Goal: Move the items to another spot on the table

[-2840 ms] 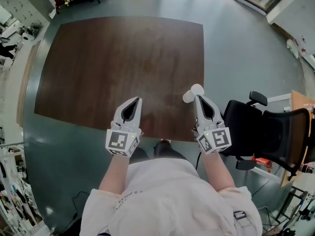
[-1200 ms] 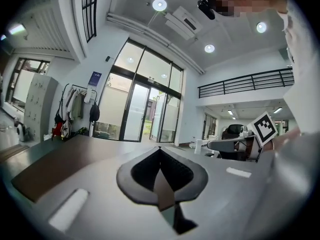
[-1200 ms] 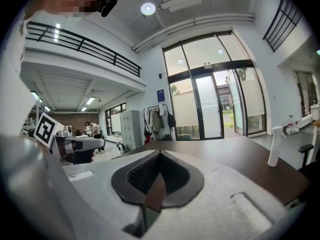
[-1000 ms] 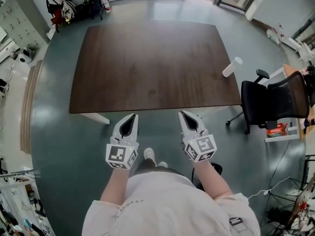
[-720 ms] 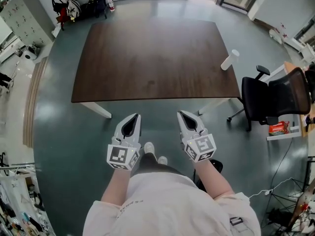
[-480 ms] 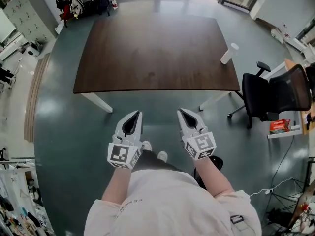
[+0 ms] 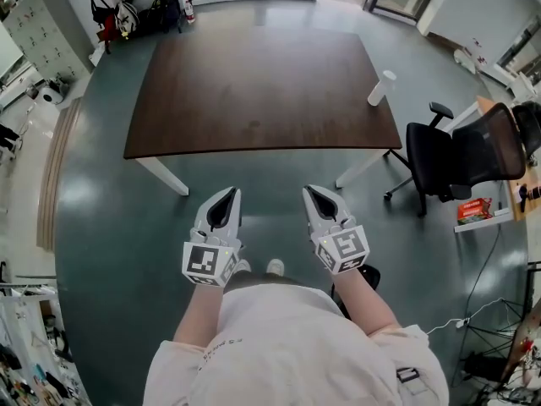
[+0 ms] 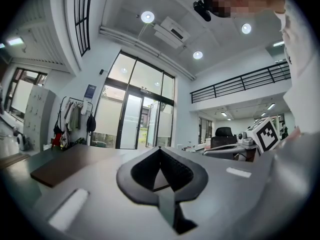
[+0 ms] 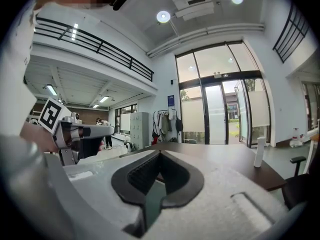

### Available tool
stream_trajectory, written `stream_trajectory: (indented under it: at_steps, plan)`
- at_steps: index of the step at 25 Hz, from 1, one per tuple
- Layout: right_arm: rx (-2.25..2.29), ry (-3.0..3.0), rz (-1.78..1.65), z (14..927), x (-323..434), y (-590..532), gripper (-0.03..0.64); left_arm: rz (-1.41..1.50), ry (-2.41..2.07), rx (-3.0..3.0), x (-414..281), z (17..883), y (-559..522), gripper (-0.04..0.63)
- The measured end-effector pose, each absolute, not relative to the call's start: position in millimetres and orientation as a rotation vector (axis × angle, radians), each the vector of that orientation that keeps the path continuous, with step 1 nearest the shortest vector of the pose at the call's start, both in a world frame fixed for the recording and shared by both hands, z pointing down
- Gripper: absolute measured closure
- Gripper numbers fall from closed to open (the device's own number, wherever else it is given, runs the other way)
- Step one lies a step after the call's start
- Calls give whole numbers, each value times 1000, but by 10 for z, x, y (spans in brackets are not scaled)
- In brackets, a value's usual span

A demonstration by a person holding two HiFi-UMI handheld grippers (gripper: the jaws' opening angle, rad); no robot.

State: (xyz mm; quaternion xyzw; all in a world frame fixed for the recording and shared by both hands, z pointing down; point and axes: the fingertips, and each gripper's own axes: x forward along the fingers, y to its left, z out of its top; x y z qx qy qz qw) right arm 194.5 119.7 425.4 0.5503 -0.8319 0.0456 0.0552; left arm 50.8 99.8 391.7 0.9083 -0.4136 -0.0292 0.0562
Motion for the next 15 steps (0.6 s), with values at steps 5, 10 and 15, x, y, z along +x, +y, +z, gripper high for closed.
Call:
stream_trajectory:
  at_steps: [5,10,15]
  plan:
    - [1671,-2530,137,4264,1851,1246,624,-86,-1259,2755,432,3926,1031,578]
    - [1671,-2531,127,4238,1780,1272,624,-94,-1264,2756,366,3915,1040,578]
    - [1669,-2528,118,4211,1732,1296,624,-105,-1271,2745,295,3906,1038,578]
